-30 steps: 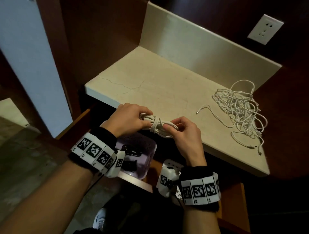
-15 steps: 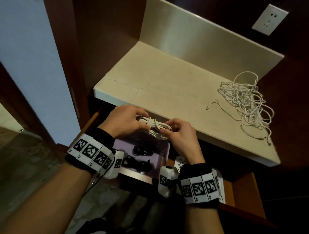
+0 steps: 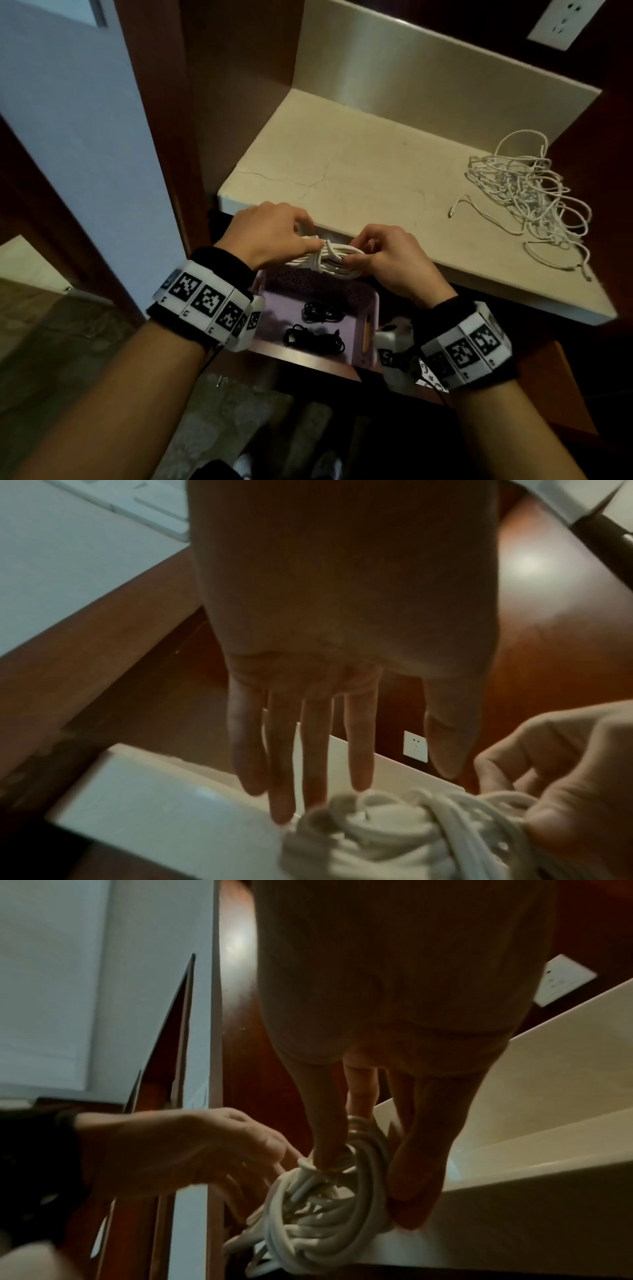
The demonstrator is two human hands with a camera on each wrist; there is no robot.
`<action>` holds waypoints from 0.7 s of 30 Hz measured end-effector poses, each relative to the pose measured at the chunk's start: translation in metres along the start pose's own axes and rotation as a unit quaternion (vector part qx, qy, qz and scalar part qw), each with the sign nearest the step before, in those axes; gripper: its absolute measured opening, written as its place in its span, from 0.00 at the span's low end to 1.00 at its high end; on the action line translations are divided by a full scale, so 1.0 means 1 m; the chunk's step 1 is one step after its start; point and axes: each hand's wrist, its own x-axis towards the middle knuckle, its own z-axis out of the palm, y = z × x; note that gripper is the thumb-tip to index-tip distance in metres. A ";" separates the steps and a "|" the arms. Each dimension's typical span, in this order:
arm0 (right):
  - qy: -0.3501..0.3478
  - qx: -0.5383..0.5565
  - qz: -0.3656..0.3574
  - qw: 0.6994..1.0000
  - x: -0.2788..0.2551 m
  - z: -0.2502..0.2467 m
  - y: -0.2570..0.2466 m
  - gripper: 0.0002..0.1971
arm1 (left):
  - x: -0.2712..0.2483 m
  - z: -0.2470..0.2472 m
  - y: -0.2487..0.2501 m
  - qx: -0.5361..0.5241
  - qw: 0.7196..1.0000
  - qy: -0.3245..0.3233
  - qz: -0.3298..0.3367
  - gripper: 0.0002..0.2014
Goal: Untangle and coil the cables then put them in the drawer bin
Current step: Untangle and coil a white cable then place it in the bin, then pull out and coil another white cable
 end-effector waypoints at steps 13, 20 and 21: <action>-0.153 -0.220 -0.027 0.963 0.034 0.024 -0.009 0.05 | 0.016 -0.008 0.001 0.158 0.987 -0.002 -0.009 0.23; -0.227 -0.255 -0.001 0.940 0.042 0.057 0.004 0.10 | 0.015 -0.008 -0.006 0.159 0.987 -0.012 -0.023 0.21; -0.230 -0.251 0.000 0.940 0.043 0.061 0.006 0.10 | 0.015 -0.008 -0.006 0.157 0.987 -0.010 -0.023 0.21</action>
